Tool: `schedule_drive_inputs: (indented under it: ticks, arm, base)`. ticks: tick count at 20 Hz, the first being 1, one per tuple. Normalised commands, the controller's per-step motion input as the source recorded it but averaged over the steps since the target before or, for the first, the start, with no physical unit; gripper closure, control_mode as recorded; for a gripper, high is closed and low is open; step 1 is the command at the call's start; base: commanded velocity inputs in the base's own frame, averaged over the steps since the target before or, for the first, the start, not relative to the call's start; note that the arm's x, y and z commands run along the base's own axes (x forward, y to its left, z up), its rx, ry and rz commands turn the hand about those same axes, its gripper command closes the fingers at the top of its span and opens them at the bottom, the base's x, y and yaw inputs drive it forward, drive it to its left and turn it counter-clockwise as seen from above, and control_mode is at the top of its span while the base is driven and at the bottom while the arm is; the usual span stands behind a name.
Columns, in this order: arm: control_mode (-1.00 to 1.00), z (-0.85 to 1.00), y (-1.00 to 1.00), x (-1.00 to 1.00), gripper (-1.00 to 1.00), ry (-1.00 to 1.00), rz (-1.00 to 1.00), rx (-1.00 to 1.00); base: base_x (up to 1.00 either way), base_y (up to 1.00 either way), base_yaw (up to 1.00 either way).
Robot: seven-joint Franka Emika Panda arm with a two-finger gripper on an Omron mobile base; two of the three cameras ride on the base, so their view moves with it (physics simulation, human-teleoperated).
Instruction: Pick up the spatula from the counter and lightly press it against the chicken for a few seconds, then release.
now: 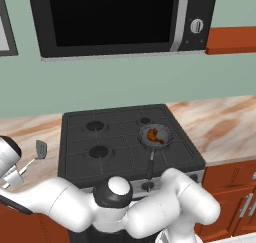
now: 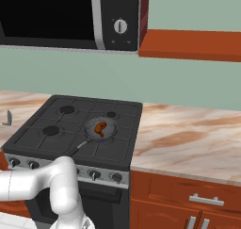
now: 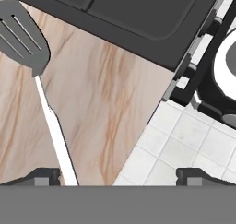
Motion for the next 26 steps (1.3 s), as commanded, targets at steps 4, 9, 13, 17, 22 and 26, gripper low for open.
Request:
schedule_drive_inputs:
  ticks: [4, 9, 13, 17, 22, 26]
  arm:
    - [-1.0, -0.13, 0.0, 0.0, -1.0, 0.03, -0.01, 0.0]
    - [-1.0, -0.08, 0.0, 0.0, -1.0, 0.02, -0.01, 0.0]
    - [-1.0, -0.03, 0.0, 0.0, -1.0, 0.02, 0.0, 0.0]
    - [-1.0, -0.05, 0.0, 0.0, -1.0, 0.03, 0.0, 0.0]
    - [-1.0, -0.1, 0.0, 0.0, -1.0, 0.04, 0.0, 0.0]
    - [-1.0, -0.09, 0.0, 0.0, -1.0, 0.03, 0.0, 0.0]
  base:
    - [0.0, 0.0, 0.0]
    - [0.0, 0.0, 0.0]
    - [0.0, 0.0, 0.0]
    - [0.0, 0.0, 0.0]
    - [0.0, 0.0, 0.0]
    - [0.0, 0.0, 0.0]
